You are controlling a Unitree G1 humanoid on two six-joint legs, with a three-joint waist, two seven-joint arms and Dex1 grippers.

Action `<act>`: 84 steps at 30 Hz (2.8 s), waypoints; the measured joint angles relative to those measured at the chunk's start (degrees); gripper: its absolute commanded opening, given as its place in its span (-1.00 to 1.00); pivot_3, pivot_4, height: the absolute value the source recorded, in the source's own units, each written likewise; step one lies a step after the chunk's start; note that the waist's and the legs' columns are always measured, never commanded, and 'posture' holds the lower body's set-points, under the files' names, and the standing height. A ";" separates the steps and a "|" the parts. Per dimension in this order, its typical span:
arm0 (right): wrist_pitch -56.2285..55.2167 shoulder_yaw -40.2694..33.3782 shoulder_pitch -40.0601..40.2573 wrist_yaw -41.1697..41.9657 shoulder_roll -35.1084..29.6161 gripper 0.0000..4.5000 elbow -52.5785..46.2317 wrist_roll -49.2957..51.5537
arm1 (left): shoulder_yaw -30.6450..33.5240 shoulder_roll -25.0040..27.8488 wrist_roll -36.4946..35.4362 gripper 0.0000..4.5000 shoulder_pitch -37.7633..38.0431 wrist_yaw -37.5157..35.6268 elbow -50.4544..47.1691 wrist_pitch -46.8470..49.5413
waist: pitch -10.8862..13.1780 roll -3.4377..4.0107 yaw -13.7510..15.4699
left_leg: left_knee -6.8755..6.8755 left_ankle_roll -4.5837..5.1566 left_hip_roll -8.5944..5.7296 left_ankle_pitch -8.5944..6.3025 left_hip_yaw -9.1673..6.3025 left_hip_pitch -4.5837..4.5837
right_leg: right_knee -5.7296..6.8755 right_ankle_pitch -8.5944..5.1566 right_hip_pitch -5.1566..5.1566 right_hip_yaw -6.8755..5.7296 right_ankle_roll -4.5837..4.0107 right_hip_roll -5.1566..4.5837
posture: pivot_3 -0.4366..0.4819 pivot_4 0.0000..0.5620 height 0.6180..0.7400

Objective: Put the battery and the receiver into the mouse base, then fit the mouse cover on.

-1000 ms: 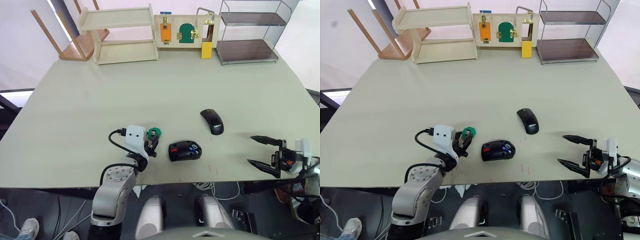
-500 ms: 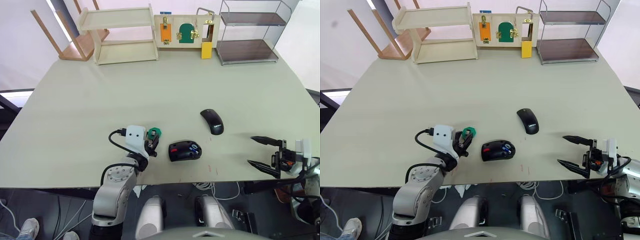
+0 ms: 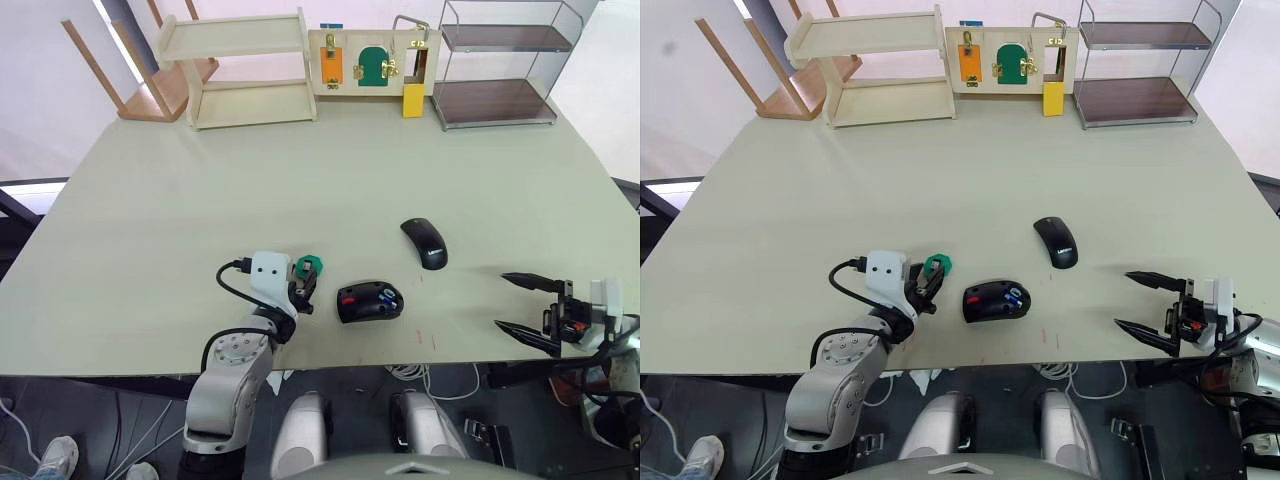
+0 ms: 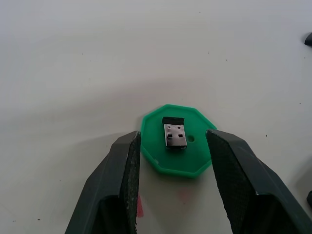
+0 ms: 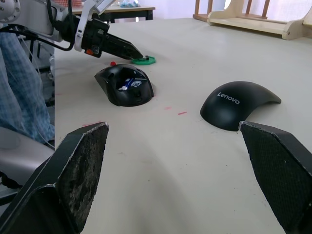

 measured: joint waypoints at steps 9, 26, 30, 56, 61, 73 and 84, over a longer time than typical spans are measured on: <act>-0.05 -0.02 -0.01 0.00 0.62 1.00 0.00 -0.46 | 0.00 -0.03 -0.01 -0.11 0.00 -0.01 0.00 -0.45 | 0.00 0.00 0.00 | 0.00 0.00 0.00 0.00 0.00 0.00 | 0.00 0.00 0.00 0.00 0.00 0.00 | -0.05 -0.47 1.00; -0.05 -0.13 -0.02 0.00 0.85 1.00 0.00 -0.82 | -0.25 0.23 0.57 -0.11 -0.37 0.10 0.00 -0.11 | 0.00 0.00 0.00 | 0.00 0.00 0.00 0.00 0.00 0.00 | 0.00 0.00 0.00 0.00 0.00 0.00 | -0.05 -0.47 1.00; -0.05 -0.16 -0.01 0.00 0.85 1.00 -0.04 -0.83 | -0.31 0.16 0.59 -0.11 -0.37 0.15 0.00 0.44 | 0.00 0.00 0.00 | 0.00 0.00 0.00 0.00 0.00 0.00 | 0.00 0.00 0.00 0.00 0.00 0.00 | -0.05 -0.47 1.00; -0.03 -0.69 0.58 0.00 1.15 1.00 -1.14 -1.08 | -0.31 0.04 0.58 -0.11 -1.49 1.15 0.01 2.33 | 0.00 0.00 0.00 | 0.00 0.00 0.00 0.00 0.00 0.00 | 0.00 0.00 0.00 0.00 0.00 0.00 | -0.05 -0.47 1.00; -0.03 -0.69 0.55 0.00 1.18 1.00 -1.14 -1.25 | -0.34 0.09 0.59 -0.11 -1.52 1.15 0.01 2.52 | 0.00 0.00 0.00 | 0.00 0.00 0.00 0.00 0.00 0.00 | 0.00 0.00 0.00 0.00 0.00 0.00 | -0.05 -0.47 1.00; -0.04 -0.69 0.53 0.00 1.29 1.00 -1.14 -1.31 | -0.37 0.11 0.59 -0.11 -1.61 1.17 0.01 2.90 | 0.00 0.00 0.00 | 0.00 0.00 0.00 0.00 0.00 0.00 | 0.00 0.00 0.00 0.00 0.00 0.00 | -0.05 -0.47 1.00; -0.04 -0.69 0.52 0.00 1.30 1.00 -1.14 -1.33 | -0.39 0.11 0.56 -0.35 -1.62 0.87 0.01 2.90 | 0.00 0.00 0.00 | 0.00 0.00 0.00 0.00 0.00 0.00 | 0.00 0.00 0.00 0.00 0.00 0.00 | -0.05 -0.47 1.00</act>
